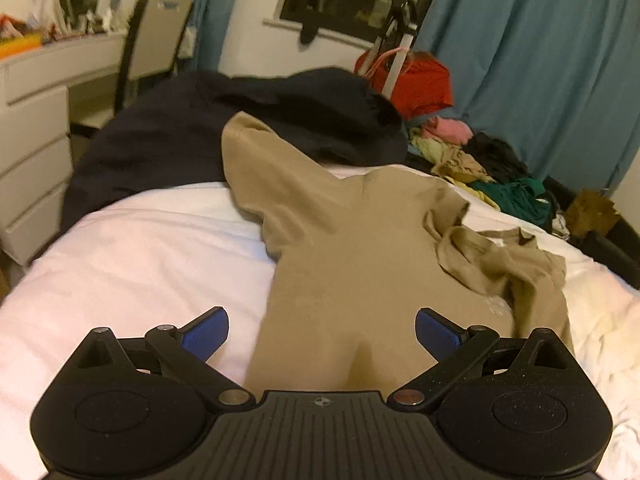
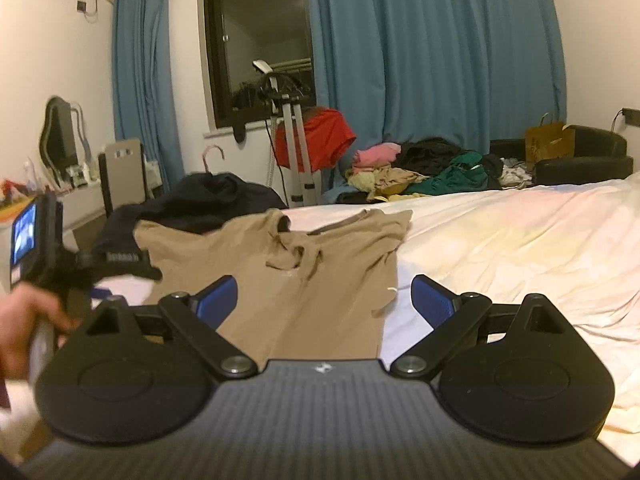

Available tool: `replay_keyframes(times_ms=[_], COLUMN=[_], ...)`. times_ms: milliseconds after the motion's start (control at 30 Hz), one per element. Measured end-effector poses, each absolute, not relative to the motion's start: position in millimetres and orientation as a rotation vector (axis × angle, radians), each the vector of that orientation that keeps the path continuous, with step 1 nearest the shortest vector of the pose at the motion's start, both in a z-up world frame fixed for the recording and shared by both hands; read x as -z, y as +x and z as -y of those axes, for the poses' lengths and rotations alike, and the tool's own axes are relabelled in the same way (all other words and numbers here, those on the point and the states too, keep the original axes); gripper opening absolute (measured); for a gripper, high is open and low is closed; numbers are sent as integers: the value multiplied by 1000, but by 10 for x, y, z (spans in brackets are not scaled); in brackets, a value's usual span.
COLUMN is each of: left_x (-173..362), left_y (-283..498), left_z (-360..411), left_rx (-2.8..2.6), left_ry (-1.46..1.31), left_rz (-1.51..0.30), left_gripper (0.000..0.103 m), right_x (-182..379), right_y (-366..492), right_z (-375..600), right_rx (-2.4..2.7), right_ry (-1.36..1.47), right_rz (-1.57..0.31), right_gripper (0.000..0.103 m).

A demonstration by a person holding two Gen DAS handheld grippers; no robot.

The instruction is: Fold clothes

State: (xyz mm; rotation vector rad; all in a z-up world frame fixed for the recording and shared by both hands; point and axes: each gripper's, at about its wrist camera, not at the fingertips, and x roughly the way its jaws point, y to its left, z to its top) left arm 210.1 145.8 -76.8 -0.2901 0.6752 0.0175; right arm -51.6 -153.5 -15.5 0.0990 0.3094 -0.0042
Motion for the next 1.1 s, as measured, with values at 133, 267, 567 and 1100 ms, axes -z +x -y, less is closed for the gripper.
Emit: replay_keyframes(times_ms=[133, 267, 567, 1100], left_x=[912, 1127, 1289, 113], left_y=[2466, 2823, 3430, 3340], left_z=[-1783, -2098, -2130, -229], left_rx=[-47, -77, -85, -13], left_ry=[-386, -544, -545, 186], left_rz=[-636, -603, -526, -561], left_gripper=[101, 99, 60, 11], right_x=[297, 434, 663, 495], right_y=[-356, -146, 292, 152], right_z=[1415, 1425, 1549, 1672], right_rx=[37, 25, 87, 138], right_ry=[-7, 16, 38, 97], right_rz=[-317, -365, -426, -376], right_gripper=[95, 95, 95, 95])
